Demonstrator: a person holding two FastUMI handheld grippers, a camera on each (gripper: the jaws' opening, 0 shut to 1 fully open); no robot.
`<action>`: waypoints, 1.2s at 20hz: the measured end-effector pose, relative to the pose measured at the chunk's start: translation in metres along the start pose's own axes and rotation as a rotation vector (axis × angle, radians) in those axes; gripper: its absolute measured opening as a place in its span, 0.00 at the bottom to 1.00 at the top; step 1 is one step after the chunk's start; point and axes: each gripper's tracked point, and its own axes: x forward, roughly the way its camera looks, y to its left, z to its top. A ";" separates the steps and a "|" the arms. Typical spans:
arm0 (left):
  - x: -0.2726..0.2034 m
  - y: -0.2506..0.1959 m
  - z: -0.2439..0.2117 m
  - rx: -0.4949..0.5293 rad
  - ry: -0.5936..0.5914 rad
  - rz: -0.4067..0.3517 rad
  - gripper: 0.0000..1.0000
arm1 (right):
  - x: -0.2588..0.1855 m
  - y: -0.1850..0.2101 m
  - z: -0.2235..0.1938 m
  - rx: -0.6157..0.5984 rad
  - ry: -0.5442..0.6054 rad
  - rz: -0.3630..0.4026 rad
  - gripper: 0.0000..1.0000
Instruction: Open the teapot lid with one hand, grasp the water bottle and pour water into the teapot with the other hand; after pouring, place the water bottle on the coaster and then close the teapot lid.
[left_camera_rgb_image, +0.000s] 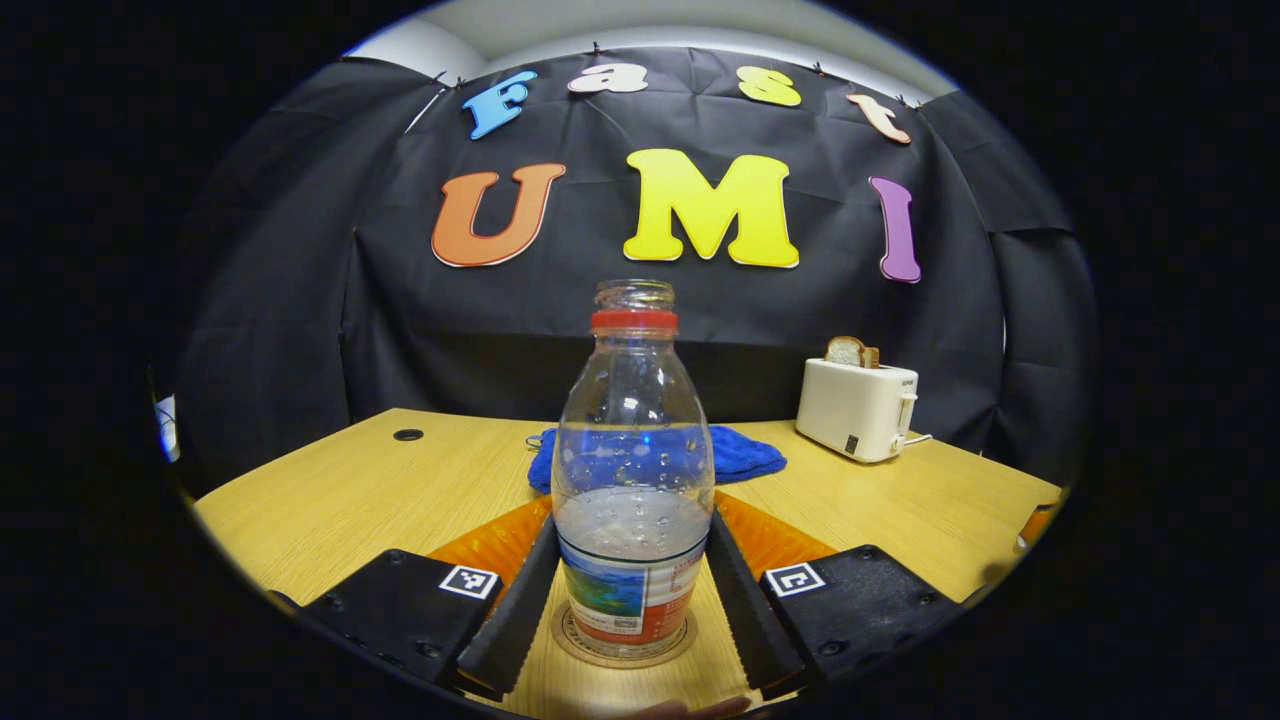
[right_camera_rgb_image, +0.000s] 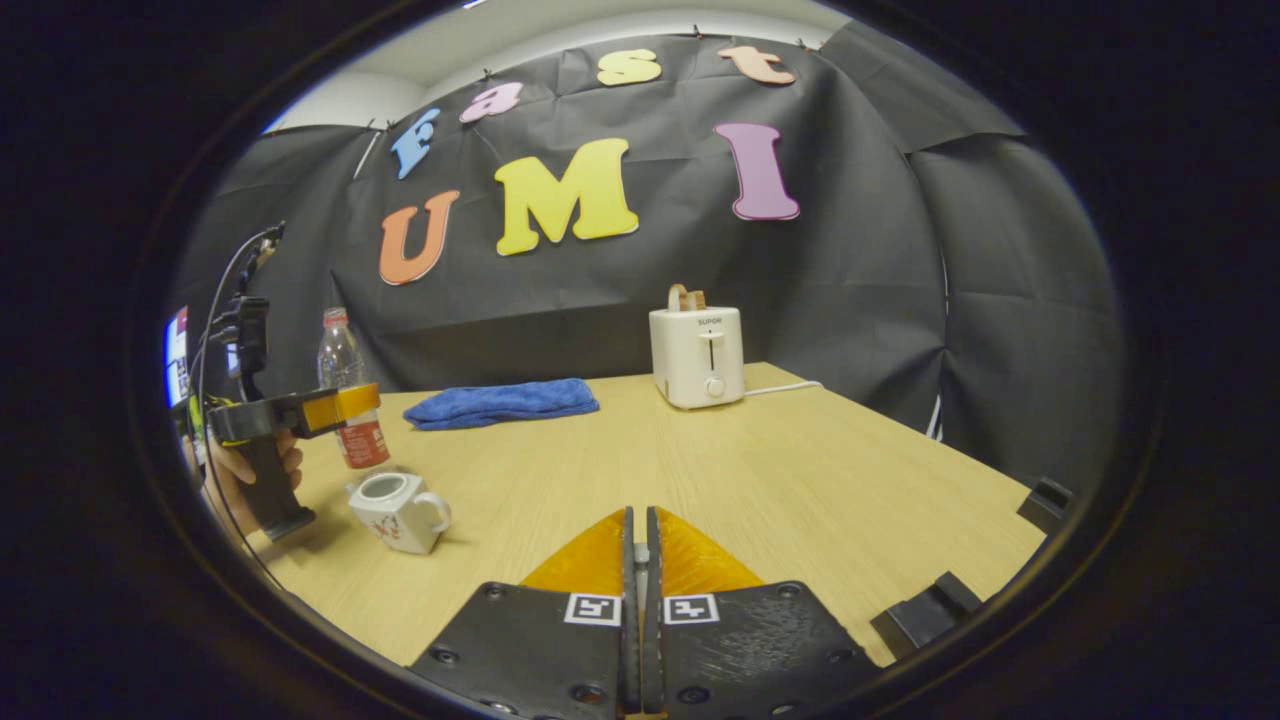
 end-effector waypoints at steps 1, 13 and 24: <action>0.000 -0.001 -0.002 0.011 0.002 -0.003 0.83 | 0.000 0.001 0.000 0.000 0.000 0.001 0.01; -0.013 0.001 -0.005 0.023 -0.011 -0.011 0.92 | -0.002 0.004 0.000 -0.013 0.000 -0.002 0.01; -0.052 0.015 -0.024 0.053 -0.006 0.039 0.92 | -0.004 0.022 -0.002 -0.071 -0.016 -0.010 0.01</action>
